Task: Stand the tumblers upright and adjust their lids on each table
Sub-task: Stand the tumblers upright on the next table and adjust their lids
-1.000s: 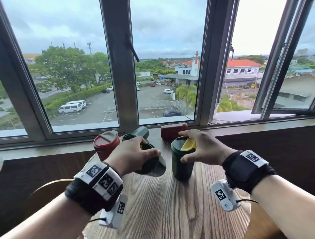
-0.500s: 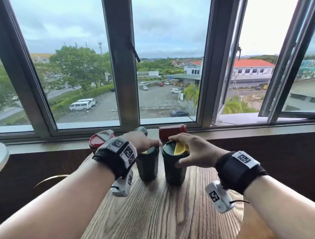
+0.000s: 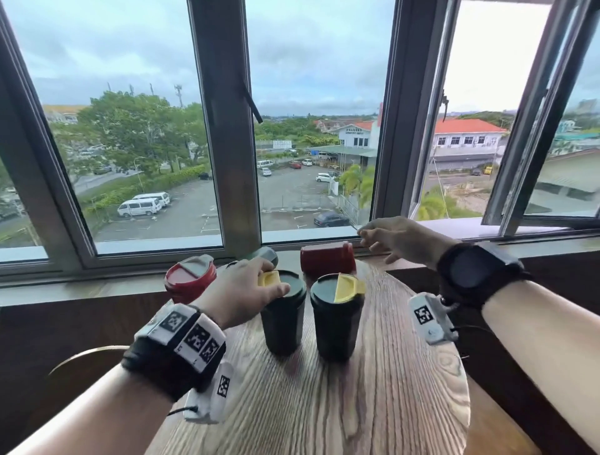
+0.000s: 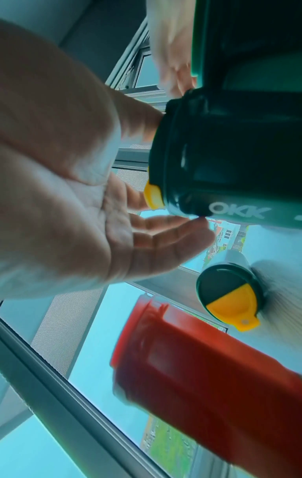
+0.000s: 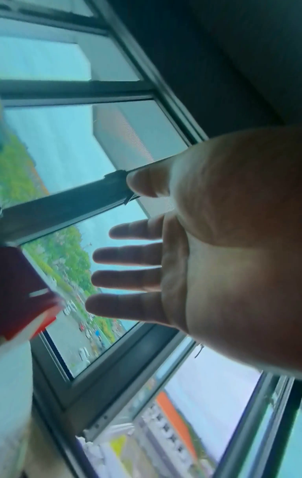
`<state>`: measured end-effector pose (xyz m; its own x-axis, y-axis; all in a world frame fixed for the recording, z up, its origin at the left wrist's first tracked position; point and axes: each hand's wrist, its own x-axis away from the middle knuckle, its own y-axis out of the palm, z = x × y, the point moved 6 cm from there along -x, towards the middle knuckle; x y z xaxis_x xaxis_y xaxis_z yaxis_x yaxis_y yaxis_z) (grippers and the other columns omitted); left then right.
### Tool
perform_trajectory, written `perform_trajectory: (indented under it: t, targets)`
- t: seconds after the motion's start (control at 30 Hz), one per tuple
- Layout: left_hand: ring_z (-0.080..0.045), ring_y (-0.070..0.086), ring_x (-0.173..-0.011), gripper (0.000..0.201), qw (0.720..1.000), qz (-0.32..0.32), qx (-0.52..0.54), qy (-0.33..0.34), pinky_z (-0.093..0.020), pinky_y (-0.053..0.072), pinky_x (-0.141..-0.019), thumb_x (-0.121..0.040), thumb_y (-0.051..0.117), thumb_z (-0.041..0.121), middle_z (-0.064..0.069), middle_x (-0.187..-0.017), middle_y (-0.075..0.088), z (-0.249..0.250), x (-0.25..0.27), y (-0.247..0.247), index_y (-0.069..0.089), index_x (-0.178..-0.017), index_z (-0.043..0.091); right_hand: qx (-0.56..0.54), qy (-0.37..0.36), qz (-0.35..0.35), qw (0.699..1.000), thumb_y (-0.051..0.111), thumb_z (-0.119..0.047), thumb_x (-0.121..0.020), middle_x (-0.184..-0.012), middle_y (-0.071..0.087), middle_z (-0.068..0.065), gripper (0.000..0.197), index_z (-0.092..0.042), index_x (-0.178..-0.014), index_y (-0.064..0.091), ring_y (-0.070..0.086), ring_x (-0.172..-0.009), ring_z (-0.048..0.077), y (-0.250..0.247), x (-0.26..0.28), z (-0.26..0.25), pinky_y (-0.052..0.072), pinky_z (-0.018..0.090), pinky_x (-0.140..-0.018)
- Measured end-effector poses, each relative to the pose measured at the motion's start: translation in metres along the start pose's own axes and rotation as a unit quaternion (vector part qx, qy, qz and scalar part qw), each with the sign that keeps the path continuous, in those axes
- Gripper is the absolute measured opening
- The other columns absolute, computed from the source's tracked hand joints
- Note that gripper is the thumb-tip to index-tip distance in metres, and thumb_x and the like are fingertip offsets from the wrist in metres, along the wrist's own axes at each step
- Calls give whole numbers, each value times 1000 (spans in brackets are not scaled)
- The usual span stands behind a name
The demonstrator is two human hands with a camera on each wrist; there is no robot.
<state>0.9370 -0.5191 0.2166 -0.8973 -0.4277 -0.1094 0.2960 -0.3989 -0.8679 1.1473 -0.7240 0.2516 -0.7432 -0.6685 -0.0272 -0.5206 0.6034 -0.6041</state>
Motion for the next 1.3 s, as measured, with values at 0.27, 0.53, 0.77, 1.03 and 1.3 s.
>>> perform_trajectory:
  t: [0.27,0.53,0.77,1.03,1.3]
  targets:
    - [-8,62,-103,66,995,53,86,19,-29,52,-84,-86,63,63,8,-128,64,-14,5,11,53,-143,31,369,-71,-10,927,75,-44,-87,-140,63,6,67,-17,-144,54,60,-125,26,16,-75,22,47,37,-105]
    - [-22,69,-91,63,977,71,193,-54,-37,60,-69,-75,71,59,-2,-108,72,-20,9,20,61,-136,42,344,-99,-67,931,90,-46,-66,-138,60,9,97,-18,-146,43,60,-122,28,34,-143,89,49,41,-105]
    - [-12,63,-80,53,959,89,255,-83,-33,60,-67,-78,77,53,-26,-111,67,-22,10,27,64,-129,50,258,-140,-89,952,91,-53,-62,-115,64,2,100,-22,-145,43,64,-108,25,43,-153,99,50,33,-92]
    - [-17,67,-94,56,958,83,258,-97,-31,62,-70,-75,78,58,-18,-117,69,-25,11,28,61,-128,56,243,-250,-105,931,91,-32,-65,-118,62,-2,87,-20,-140,49,58,-104,15,32,-130,41,44,26,-87]
    - [-6,69,-90,58,965,78,233,-97,-25,57,-69,-74,76,65,-6,-106,73,-22,12,24,60,-129,56,318,-311,-252,859,80,-33,-63,-125,63,-14,80,-32,-139,56,59,-112,8,41,-81,-14,51,32,-101]
